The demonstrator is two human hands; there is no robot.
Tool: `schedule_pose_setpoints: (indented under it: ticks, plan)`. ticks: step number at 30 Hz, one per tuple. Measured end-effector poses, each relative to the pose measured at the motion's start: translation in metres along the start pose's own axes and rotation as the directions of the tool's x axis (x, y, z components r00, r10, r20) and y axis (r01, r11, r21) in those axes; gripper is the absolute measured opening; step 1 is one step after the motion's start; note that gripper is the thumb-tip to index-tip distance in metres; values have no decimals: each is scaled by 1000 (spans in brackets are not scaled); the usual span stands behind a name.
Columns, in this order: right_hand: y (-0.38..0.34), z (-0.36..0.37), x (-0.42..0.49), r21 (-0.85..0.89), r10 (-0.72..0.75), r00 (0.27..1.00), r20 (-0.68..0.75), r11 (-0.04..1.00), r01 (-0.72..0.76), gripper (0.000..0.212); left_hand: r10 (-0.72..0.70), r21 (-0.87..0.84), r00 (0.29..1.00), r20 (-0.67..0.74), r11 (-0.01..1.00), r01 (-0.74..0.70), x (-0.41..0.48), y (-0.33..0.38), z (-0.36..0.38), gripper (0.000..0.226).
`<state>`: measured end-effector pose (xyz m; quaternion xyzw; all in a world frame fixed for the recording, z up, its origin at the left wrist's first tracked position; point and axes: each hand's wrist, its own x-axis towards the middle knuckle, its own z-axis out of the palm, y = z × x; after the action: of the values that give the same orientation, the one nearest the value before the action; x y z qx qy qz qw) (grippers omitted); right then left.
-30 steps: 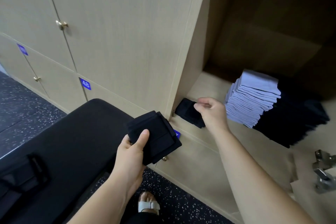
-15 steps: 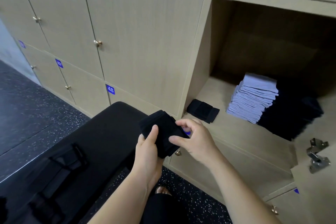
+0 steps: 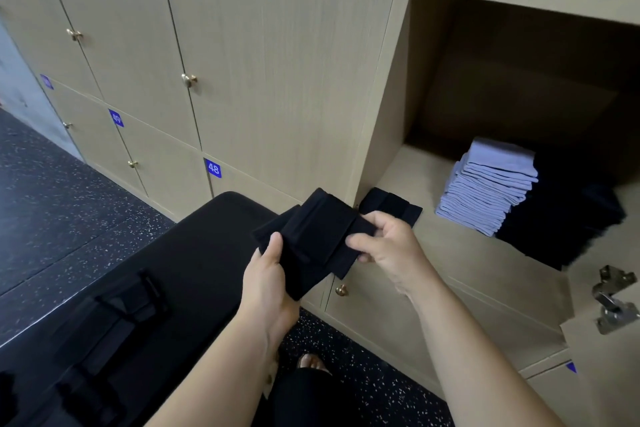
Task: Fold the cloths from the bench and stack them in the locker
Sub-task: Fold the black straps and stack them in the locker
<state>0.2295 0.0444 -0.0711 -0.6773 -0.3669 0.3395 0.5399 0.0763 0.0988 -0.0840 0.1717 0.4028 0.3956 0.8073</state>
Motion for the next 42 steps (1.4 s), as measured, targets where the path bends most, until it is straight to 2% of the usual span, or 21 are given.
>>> schedule_pose_setpoints:
  ticks: [4, 8, 11, 15, 19, 24, 27, 32, 39, 42]
  plan:
    - [13, -19, 13, 276, 94, 984, -151, 960, -49, 17, 30, 25, 999, 22, 999, -31, 12, -4, 4, 22]
    - [29, -49, 28, 320, 169, 943, -287, 945, -71, 17, 45, 53, 998, 49, 997, -47, 28, -9, 7, 22]
    - [41, -76, 46, 301, 208, 896, -391, 949, -89, 23, 37, 61, 998, 51, 997, -40, 41, -11, 7, 23]
    - [50, -95, 78, 252, 230, 865, -446, 960, -126, 20, 19, 57, 999, 47, 998, -22, 57, -17, 6, 24]
    - [53, -98, 109, 199, 246, 859, -449, 965, -172, 10, 36, 53, 999, 35, 998, -38, 71, -23, 9, 32]
    - [68, -94, 140, 112, 275, 853, -443, 961, -252, 23, 45, 76, 999, 16, 996, -46, 85, -28, 9, 36]
    - [78, -90, 148, 79, 298, 849, -436, 953, -294, 16, 37, 90, 999, 28, 995, -39, 89, -29, 8, 38]
    - [89, -90, 158, -26, 226, 819, -527, 959, -282, 14, 31, 102, 998, 46, 994, -35, 92, -29, 5, 40]
    - [93, -85, 162, -40, 220, 790, -572, 955, -295, 16, 21, 98, 997, 72, 995, -28, 88, -31, 5, 39]
    - [89, -82, 157, -138, 156, 793, -589, 947, -289, 25, 21, 103, 997, 80, 994, -30, 86, -29, 4, 38]
